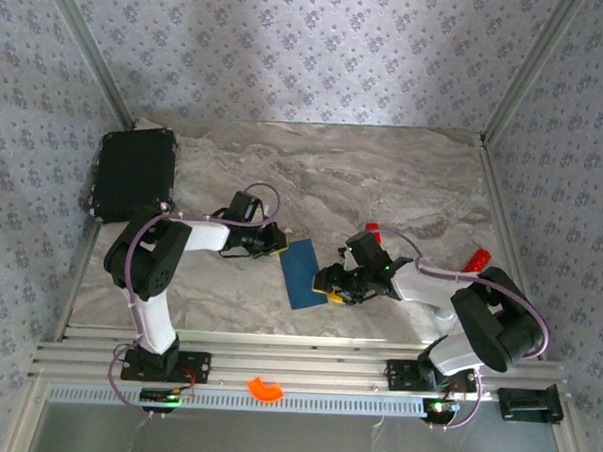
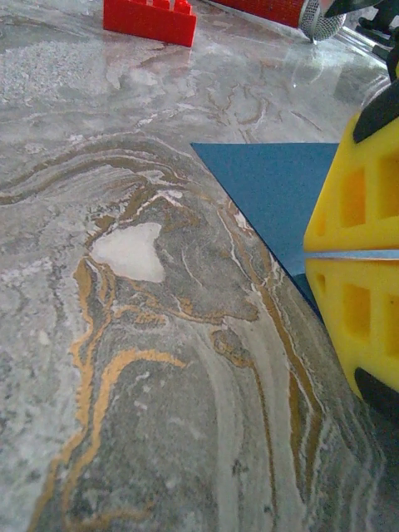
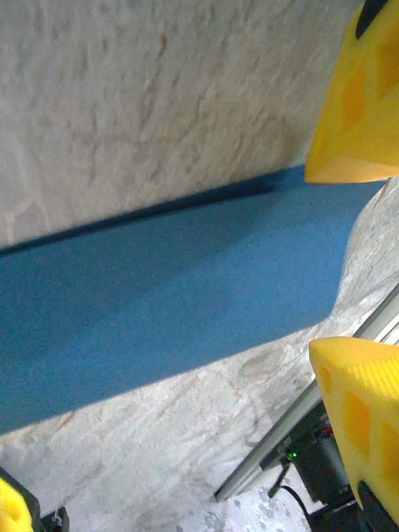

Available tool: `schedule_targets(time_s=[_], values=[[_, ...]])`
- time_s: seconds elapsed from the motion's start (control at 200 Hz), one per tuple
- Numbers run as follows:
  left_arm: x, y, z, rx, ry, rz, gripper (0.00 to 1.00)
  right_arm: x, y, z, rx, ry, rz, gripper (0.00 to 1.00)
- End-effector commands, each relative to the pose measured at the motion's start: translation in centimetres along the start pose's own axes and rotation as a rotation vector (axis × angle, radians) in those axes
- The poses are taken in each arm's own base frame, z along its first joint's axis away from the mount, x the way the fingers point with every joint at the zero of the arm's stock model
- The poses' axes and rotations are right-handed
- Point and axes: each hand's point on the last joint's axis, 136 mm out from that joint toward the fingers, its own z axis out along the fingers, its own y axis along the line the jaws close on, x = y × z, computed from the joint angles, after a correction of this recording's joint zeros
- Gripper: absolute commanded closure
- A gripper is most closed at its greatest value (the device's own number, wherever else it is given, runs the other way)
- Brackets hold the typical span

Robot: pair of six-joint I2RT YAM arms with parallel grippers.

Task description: Fold a paper plane with a square sheet of paper (pick it up from the middle)

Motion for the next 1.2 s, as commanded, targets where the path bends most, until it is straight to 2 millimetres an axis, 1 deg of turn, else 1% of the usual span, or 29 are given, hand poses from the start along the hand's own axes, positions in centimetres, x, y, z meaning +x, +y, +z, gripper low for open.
schedule_targets(time_s=[0.0, 0.065, 0.16, 0.23, 0.335, 0.42, 0.48, 0.555, 0.68, 0.795, 0.89, 1.079, 1.194], values=[[2.1, 3.3, 0.7, -0.097, 0.065, -0.032, 0.89, -0.6, 2.0, 0.3, -0.086, 0.016, -0.026, 0.51], [2.1, 3.1, 0.7, -0.091, 0.073, -0.030, 0.89, -1.1, 2.2, 0.3, -0.101, 0.004, -0.026, 0.52], [2.2, 3.0, 0.8, -0.084, 0.080, -0.023, 0.90, -2.0, 1.9, 0.2, -0.106, -0.023, -0.013, 0.52], [2.2, 3.2, 0.8, -0.095, 0.083, -0.020, 0.89, -2.7, 1.8, -0.1, -0.121, -0.034, -0.009, 0.53], [2.3, 3.3, 0.9, -0.097, 0.087, -0.018, 0.89, -3.4, 2.8, -0.4, -0.179, -0.028, -0.036, 0.59], [2.3, 3.2, 1.0, -0.090, 0.087, -0.024, 0.89, -3.5, 3.3, 0.2, -0.221, 0.009, -0.045, 0.64], [2.2, 2.9, 1.0, -0.084, 0.087, -0.020, 0.89, -3.6, 3.5, 0.6, -0.236, 0.034, -0.049, 0.65], [2.1, 2.8, 1.0, -0.086, 0.089, -0.014, 0.89, -3.9, 3.1, 0.8, -0.231, 0.037, -0.040, 0.67], [2.1, 2.7, 1.0, -0.088, 0.091, -0.012, 0.89, -4.6, 2.9, 0.6, -0.246, 0.018, -0.030, 0.70], [2.2, 2.6, 1.0, -0.086, 0.096, -0.009, 0.89, -4.8, 2.5, 0.7, -0.241, 0.021, -0.020, 0.71], [2.2, 2.4, 0.9, -0.083, 0.098, 0.001, 0.90, -4.7, 2.2, 0.8, -0.239, 0.026, -0.014, 0.76], [2.1, 1.7, 0.9, -0.072, 0.103, 0.014, 0.89, -4.8, 1.8, 1.1, -0.237, 0.034, -0.006, 0.89], [1.7, 0.6, 0.4, -0.060, 0.092, 0.027, 0.85, -5.1, 1.5, 1.0, -0.210, 0.019, -0.006, 0.94]])
